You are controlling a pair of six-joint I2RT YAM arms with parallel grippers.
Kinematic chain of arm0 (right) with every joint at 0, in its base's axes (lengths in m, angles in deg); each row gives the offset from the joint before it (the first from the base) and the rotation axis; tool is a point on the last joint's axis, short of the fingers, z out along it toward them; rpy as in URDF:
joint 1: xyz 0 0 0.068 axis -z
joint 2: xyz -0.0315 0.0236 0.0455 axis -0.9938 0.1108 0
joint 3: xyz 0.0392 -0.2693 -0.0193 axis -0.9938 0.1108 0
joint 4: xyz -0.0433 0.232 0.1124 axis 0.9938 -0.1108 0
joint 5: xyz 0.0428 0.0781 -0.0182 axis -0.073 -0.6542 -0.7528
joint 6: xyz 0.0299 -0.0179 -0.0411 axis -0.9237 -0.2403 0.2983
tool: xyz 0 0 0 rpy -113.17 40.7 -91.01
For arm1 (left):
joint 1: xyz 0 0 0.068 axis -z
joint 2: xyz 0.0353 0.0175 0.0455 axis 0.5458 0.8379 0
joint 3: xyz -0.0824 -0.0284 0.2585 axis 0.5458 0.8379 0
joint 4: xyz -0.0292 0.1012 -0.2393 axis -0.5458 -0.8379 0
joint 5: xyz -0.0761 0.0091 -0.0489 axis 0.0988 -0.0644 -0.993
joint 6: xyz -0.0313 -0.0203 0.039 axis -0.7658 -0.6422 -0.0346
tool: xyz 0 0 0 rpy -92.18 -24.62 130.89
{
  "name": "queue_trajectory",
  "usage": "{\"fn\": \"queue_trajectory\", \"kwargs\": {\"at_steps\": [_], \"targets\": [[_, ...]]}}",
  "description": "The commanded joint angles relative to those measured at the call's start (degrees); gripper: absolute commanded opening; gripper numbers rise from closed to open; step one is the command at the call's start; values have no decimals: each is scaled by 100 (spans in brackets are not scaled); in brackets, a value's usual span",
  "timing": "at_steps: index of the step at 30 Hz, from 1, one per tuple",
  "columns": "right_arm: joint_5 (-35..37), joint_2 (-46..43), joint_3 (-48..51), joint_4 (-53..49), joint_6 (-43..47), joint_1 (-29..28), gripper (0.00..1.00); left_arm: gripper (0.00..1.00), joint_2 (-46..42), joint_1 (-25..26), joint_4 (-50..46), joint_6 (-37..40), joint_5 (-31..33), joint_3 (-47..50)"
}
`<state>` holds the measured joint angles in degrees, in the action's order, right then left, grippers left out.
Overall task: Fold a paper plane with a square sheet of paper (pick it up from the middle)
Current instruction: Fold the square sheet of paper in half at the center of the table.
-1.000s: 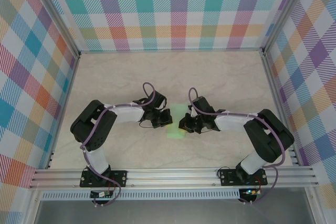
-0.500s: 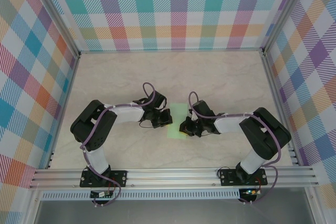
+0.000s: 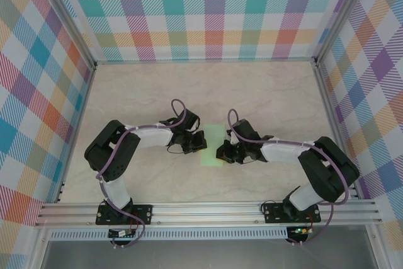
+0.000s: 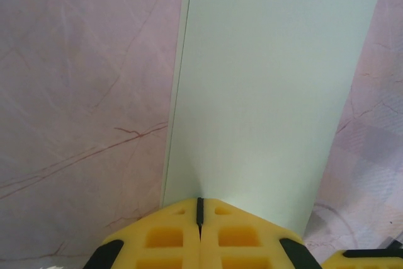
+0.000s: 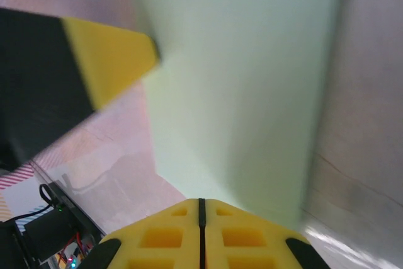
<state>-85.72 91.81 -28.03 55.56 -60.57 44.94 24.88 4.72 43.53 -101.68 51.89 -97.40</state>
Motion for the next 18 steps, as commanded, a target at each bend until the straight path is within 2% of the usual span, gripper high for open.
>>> {"fn": "queue_trajectory", "kwargs": {"at_steps": [1, 9, 18], "targets": [[-71, 455, -421, 117, 176, -41, 8, 0, 435, 25, -1095, -30, 621, 250], [-167, 899, -277, 218, 32, -221, 7, 0, 449, 34, -1114, -51, 631, 247], [93, 16, 747, -196, -56, -259, 8, 0, 434, 34, -1211, -3, 726, 232]]}}
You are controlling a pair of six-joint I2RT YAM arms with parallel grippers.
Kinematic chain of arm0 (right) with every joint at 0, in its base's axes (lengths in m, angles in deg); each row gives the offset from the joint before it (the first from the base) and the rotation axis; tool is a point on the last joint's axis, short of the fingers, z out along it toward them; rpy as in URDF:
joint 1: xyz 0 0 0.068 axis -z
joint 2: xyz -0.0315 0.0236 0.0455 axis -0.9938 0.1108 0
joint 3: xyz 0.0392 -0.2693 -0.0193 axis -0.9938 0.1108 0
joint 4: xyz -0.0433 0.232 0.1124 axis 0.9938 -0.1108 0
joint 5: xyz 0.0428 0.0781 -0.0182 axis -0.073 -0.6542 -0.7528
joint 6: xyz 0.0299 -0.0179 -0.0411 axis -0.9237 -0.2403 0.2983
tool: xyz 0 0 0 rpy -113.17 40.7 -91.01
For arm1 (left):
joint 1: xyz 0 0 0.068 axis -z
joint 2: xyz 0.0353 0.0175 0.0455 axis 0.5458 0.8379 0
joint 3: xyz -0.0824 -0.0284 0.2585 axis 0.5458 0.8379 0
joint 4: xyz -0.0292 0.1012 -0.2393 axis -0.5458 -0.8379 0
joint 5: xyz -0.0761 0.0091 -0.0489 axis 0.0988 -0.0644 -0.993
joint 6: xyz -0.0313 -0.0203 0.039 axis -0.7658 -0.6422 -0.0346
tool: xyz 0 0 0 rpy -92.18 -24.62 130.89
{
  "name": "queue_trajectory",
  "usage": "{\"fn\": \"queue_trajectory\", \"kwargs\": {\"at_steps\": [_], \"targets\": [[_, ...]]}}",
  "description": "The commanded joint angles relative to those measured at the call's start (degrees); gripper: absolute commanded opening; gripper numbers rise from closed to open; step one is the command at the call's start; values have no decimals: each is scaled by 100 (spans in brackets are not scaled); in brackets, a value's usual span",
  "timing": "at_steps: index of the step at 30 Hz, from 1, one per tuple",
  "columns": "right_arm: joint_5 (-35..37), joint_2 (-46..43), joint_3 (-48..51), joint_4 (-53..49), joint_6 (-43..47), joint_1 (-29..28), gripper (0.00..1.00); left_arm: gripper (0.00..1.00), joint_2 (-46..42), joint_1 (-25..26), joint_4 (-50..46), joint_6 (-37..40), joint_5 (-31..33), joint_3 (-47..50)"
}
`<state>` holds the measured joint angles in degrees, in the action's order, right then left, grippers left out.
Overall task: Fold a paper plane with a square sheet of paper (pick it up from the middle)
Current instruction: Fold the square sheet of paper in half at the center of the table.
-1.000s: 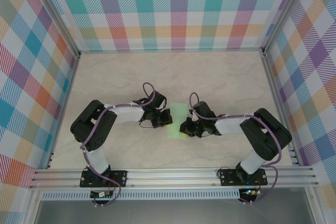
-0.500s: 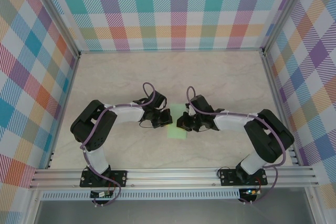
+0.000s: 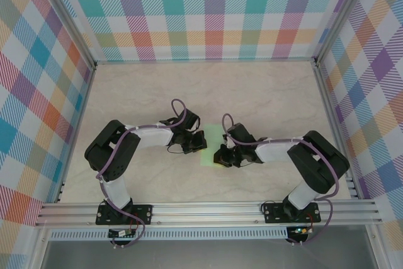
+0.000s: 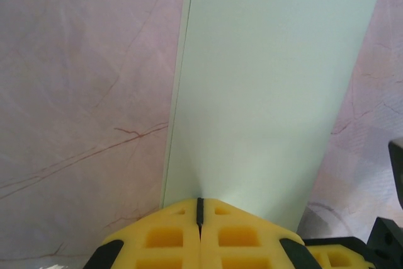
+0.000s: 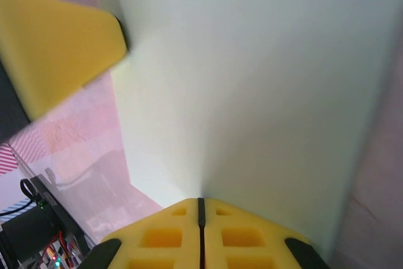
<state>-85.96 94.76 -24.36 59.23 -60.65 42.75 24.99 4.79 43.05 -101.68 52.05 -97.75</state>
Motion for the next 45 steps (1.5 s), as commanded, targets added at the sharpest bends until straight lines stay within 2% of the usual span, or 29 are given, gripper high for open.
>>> {"fn": "queue_trajectory", "kwargs": {"at_steps": [1, 5, 10, 15, 19, 25, 31, 40, 45], "targets": [[151, -426, 499, -557, -54, -49, 7, 0, 428, 28, -1162, -4, 711, 266], [264, -953, 705, -677, -4, -41, 9, 0, 420, 26, -1145, 12, 693, 262], [640, -1365, 35, -896, 288, -26, 10, 0, 412, 27, -1152, 22, 676, 227], [840, -654, -767, -876, 518, 89, 9, 0, 394, 26, -1196, 41, 658, 186], [612, 153, -1125, -741, 534, 107, 8, 0, 377, 28, -1202, 29, 649, 193], [644, 415, -919, -743, 398, 107, 8, 0, 452, 26, -1092, -27, 606, 242], [511, 225, -466, -695, 301, 107, 8, 0, 440, 29, -1121, -42, 655, 261], [417, -711, 465, -1038, 405, 72, 9, 0, 506, 30, -1148, -46, 729, 268], [339, -1104, 385, -1543, 632, 63, 9, 0, 512, 28, -1117, -46, 703, 261]]}}
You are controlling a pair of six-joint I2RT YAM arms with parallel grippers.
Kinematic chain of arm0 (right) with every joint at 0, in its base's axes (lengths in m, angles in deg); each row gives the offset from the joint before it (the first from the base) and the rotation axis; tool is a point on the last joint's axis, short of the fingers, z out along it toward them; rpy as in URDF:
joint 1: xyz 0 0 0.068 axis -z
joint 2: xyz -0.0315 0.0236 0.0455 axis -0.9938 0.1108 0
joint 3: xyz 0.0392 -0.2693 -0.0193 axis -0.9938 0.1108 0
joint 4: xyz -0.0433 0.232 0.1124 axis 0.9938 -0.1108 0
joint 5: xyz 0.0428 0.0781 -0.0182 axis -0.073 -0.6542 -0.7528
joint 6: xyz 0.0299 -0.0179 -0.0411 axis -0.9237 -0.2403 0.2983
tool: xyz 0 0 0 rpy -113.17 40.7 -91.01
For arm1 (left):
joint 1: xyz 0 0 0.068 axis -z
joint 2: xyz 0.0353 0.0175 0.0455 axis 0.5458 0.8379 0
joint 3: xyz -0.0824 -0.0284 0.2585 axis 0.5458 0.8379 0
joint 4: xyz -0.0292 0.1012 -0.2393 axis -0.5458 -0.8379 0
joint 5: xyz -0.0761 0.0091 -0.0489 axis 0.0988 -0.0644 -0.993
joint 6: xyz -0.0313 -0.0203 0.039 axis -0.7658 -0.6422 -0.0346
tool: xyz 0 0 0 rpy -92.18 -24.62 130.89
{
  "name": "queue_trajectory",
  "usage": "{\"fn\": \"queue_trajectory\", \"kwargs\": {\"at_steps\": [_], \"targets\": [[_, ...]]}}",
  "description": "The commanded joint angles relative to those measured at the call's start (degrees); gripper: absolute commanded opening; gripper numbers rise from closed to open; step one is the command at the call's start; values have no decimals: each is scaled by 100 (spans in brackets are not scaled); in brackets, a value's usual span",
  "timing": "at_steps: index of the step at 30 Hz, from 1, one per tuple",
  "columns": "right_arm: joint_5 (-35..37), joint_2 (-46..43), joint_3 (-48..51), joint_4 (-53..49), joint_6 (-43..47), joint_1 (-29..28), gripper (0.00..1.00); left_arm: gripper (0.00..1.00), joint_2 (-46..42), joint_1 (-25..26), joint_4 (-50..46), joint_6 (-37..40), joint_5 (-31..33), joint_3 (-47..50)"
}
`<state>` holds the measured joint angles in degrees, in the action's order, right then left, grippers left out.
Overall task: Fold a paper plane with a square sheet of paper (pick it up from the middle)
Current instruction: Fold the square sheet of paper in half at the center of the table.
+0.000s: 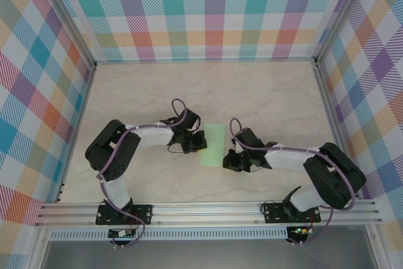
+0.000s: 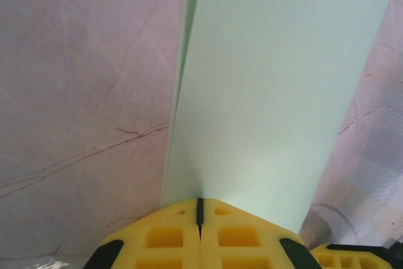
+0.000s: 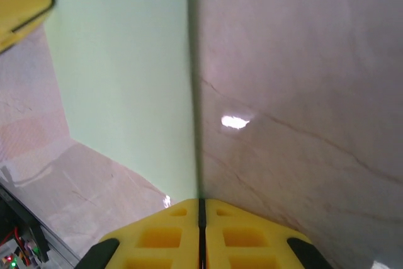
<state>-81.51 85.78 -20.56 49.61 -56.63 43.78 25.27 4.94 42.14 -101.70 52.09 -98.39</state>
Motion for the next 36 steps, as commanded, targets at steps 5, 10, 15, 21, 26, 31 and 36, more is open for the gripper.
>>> {"fn": "queue_trajectory", "kwargs": {"at_steps": [5, 10, 15, 21, 26, 31, 36], "targets": [[306, -643, -550, -618, 330, -31, 10, 0, 471, 21, -1033, -29, 689, 295], [611, 84, -1127, -316, 397, 37, 10, 0, 484, 19, -1025, -18, 671, 272], [445, 982, -1494, 95, 328, 53, 9, 0, 458, 13, -1035, -23, 672, 266], [-52, 1259, -1201, 388, 311, 50, 9, 0, 425, 21, -1038, -32, 688, 298], [-490, 1107, -722, 422, 392, 48, 9, 0, 420, 20, -990, -55, 680, 333], [-481, 724, -322, 37, 550, 48, 9, 0, 417, 19, -989, -50, 680, 333], [-528, 509, -266, -233, 684, 48, 9, 0, 403, 21, -992, -39, 684, 320]]}}
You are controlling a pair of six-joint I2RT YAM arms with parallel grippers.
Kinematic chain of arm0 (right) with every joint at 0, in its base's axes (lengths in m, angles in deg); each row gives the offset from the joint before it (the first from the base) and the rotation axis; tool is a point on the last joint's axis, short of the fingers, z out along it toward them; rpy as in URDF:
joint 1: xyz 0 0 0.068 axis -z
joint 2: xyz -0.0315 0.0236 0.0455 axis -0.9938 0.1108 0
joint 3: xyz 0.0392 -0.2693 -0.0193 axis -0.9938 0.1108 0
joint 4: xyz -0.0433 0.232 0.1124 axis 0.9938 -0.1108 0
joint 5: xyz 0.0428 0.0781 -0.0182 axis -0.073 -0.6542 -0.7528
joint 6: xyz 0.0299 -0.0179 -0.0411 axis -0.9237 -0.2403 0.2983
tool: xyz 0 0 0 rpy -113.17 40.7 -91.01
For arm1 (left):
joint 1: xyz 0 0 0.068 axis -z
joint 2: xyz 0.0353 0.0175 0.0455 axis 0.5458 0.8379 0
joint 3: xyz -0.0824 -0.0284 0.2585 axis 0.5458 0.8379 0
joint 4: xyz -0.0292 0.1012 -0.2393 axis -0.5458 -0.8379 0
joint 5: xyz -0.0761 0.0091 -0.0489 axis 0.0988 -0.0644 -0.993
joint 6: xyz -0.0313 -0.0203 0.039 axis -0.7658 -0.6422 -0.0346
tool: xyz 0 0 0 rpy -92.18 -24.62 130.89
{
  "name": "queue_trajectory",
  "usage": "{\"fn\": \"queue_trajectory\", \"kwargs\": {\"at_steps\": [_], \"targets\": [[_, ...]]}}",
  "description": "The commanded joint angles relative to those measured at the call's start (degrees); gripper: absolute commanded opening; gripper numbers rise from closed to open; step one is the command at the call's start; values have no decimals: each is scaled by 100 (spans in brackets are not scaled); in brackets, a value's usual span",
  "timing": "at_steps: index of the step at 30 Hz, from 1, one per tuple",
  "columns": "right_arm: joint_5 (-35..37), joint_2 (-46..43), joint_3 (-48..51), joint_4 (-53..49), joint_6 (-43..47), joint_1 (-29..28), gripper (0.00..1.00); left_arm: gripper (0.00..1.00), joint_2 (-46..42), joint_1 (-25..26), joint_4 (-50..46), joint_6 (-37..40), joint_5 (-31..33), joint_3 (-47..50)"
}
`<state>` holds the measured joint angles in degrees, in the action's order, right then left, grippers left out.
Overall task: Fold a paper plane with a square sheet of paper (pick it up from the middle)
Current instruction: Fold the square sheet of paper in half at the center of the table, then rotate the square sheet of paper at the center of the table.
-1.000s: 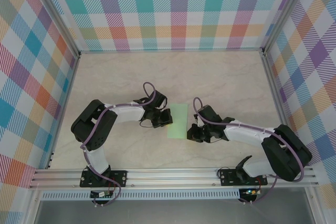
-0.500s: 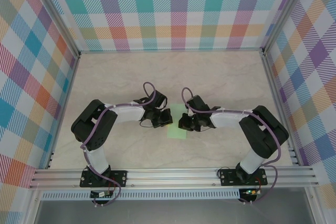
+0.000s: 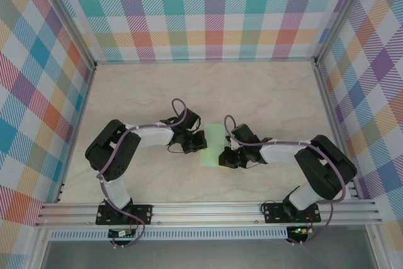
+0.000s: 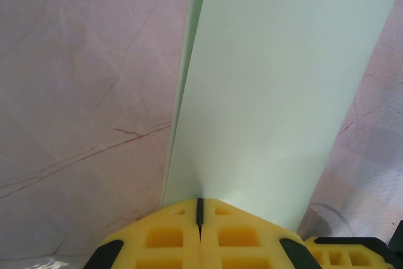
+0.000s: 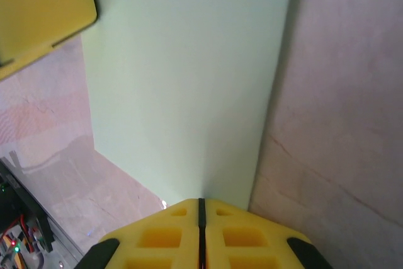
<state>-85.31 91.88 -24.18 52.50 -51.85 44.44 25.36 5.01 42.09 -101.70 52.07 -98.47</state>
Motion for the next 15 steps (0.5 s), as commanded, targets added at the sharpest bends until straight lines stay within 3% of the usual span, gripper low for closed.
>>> {"fn": "queue_trajectory", "kwargs": {"at_steps": [1, 10, 15], "targets": [[-143, -140, 79, -553, 229, -17, 9, 0, 379, 15, -986, -28, 673, 319], [510, -424, -950, -811, 488, -18, 9, 7, -451, 15, -1363, 505, 635, -433], [1046, 502, -1758, -940, 510, -15, 7, 15, -1438, 6, -1959, 377, 1833, -592]]}}
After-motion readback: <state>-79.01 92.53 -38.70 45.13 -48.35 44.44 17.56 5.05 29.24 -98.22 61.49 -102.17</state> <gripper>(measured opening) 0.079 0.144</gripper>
